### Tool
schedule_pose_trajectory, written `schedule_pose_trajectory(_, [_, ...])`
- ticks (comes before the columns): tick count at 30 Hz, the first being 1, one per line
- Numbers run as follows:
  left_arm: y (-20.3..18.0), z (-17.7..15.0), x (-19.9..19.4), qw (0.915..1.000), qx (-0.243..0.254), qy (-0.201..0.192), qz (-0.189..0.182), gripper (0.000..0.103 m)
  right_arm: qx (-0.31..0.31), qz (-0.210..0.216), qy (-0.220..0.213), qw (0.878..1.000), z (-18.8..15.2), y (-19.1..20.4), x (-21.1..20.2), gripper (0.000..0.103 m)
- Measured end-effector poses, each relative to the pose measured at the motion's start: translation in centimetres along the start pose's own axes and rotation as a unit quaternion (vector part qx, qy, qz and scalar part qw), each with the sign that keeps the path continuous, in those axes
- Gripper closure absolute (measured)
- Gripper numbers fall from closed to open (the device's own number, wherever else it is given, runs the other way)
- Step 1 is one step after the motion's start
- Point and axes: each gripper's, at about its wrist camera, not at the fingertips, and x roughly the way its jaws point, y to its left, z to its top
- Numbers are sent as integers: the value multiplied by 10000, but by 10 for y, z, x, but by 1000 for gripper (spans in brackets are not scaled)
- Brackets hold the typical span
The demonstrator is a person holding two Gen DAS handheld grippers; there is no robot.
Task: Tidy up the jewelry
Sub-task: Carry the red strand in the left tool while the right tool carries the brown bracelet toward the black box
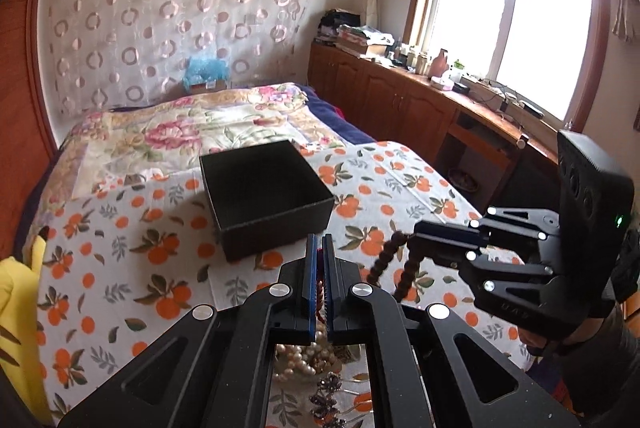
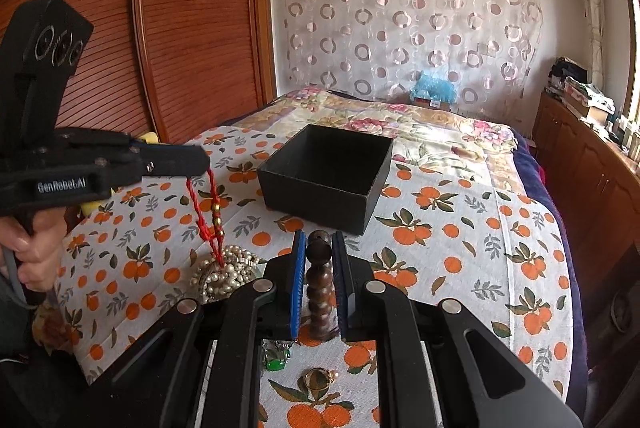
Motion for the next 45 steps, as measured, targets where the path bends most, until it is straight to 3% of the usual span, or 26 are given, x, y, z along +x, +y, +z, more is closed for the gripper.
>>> schedule_pose_trajectory(8, [9, -6, 1, 9999, -22, 56, 126, 101, 30, -23, 67, 10000, -4, -2, 6, 88])
schedule_pose_trajectory(16, [32, -20, 38, 9986, -282, 425, 161, 101, 41, -18, 149, 9999, -6, -1, 14, 88])
schedule_pose_trajectory(36, [22, -11, 121, 9952, -92, 941, 251, 101, 99, -44, 149, 9998, -18, -10, 11, 88])
schedule_pose_trajectory(45, [33, 2, 92, 9984, -300, 336, 342, 101, 132, -83, 137, 9998, -20, -13, 11, 88])
